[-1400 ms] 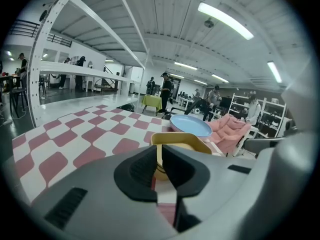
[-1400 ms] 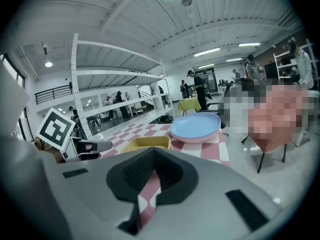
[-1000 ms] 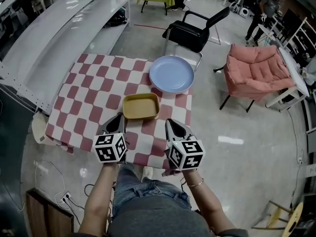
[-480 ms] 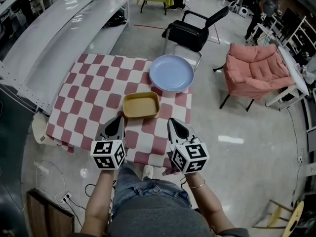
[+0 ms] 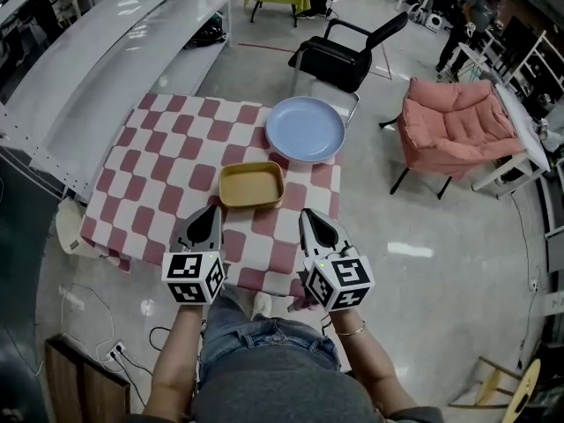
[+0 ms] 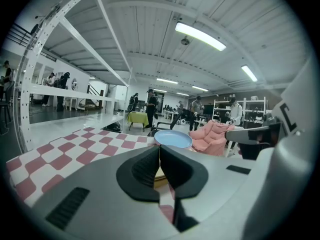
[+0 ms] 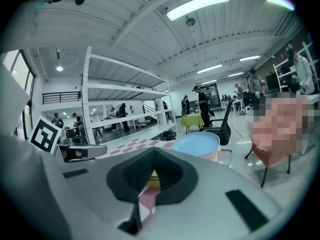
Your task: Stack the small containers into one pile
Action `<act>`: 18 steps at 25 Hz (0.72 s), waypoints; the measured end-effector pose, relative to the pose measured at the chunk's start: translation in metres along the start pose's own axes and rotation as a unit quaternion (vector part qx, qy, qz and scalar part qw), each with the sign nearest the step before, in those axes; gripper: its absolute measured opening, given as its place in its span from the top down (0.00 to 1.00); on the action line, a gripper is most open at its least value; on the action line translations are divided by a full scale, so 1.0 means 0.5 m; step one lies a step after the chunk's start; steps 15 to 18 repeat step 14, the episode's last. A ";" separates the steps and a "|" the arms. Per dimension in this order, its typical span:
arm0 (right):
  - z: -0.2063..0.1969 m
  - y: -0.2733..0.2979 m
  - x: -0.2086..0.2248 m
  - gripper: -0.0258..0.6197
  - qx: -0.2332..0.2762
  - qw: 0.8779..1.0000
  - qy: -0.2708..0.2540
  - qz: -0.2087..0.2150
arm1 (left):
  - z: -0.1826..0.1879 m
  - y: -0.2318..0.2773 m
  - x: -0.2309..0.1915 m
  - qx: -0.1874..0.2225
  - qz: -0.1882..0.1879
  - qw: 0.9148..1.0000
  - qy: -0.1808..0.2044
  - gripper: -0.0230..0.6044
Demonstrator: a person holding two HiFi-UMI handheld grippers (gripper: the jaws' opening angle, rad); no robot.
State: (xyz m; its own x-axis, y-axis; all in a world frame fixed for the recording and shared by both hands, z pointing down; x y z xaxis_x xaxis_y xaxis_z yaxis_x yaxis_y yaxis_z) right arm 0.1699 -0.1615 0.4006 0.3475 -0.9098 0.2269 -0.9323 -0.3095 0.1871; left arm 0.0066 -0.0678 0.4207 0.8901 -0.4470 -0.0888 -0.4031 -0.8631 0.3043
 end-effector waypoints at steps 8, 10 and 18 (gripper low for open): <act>0.004 -0.010 -0.004 0.95 0.006 1.000 -0.006 0.001 | 0.000 -0.007 0.006 0.003 0.002 1.000 0.000 0.93; 0.004 -0.013 -0.004 0.95 0.008 1.000 -0.006 0.001 | 0.001 -0.008 0.008 0.003 0.001 1.000 0.002 0.93; 0.005 -0.017 -0.004 0.95 0.016 1.000 -0.002 -0.001 | 0.006 -0.008 0.011 0.004 -0.002 1.000 0.009 0.93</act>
Point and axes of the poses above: the fingertips, and each gripper's own axes: y forward along the fingers, x to its right, z out of its top, the point moved 1 cm from there along -y, backward along the fingers, and after that the axes turned 11 degrees about z, right-handed, at the moved point
